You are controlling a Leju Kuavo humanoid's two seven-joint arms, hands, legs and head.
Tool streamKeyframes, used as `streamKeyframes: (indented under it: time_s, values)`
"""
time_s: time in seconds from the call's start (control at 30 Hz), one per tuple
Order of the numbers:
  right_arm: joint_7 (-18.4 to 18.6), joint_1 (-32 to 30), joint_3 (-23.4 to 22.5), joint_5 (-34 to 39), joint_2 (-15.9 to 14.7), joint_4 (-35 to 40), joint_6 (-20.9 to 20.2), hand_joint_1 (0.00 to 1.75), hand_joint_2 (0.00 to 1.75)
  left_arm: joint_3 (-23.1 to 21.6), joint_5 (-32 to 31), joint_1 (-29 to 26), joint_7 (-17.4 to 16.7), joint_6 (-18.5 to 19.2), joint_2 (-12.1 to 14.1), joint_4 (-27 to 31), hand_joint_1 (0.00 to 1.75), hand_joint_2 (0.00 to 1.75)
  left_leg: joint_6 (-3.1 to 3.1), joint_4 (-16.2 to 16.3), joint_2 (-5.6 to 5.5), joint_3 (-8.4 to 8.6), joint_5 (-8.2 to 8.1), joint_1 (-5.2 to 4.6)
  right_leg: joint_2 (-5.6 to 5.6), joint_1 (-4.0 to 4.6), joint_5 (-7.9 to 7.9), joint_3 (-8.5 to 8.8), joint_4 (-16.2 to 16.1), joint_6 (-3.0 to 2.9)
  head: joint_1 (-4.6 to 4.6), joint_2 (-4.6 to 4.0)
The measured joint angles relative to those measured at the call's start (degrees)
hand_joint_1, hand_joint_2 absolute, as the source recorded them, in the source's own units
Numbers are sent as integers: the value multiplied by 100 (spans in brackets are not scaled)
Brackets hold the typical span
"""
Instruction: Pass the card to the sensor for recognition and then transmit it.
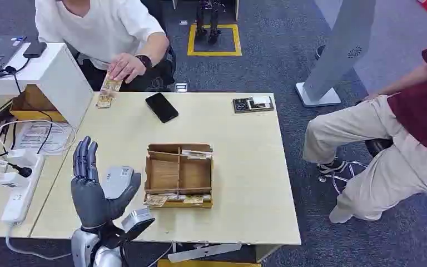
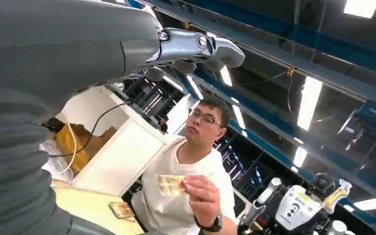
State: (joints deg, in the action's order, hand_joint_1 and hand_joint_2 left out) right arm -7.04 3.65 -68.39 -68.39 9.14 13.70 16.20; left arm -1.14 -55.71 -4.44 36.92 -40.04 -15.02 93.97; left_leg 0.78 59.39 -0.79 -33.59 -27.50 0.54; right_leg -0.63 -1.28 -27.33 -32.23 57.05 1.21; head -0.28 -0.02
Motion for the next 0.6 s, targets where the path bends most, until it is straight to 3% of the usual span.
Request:
streamKeyframes:
  time_s: [0.23, 0.37, 0.6]
  values:
    - [-44, 109, 20, -97, -2, -2, -35, 0, 175, 16, 380, 57, 210, 0, 4, -125, 0, 175, 0, 0, 2, 0, 0, 0, -2, 0, 2, 0, 0, 0, 0, 0]
    - [186, 361, 144, -179, -2, -9, -55, 0, 175, 180, 597, 471, 286, 0, 65, -302, 0, 175, -2, 0, 4, 1, 3, 0, -2, 0, 6, 1, 0, 3, 0, 0]
    - [236, 491, 243, -105, -2, -9, -39, 0, 175, 398, 599, 880, 288, 0, 72, -510, 0, 175, -1, 1, 2, 1, 5, 0, -1, 0, 7, 3, 1, 4, 0, 0]
